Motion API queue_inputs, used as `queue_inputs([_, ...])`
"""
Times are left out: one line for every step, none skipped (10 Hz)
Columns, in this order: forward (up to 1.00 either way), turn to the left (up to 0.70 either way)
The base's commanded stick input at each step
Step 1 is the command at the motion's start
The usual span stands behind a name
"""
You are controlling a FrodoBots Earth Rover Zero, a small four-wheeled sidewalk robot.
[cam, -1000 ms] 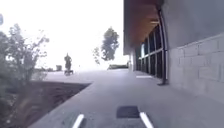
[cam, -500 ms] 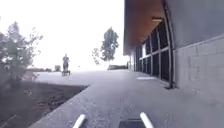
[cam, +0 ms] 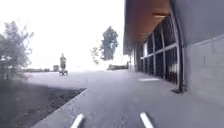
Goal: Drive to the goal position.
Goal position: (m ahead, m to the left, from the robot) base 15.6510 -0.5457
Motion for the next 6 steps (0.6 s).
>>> queue_inputs([0.98,0.00])
queue_inputs([0.98,0.00])
queue_inputs([0.98,0.00])
queue_inputs([0.98,0.00])
queue_inputs([0.98,0.00])
queue_inputs([0.98,0.00])
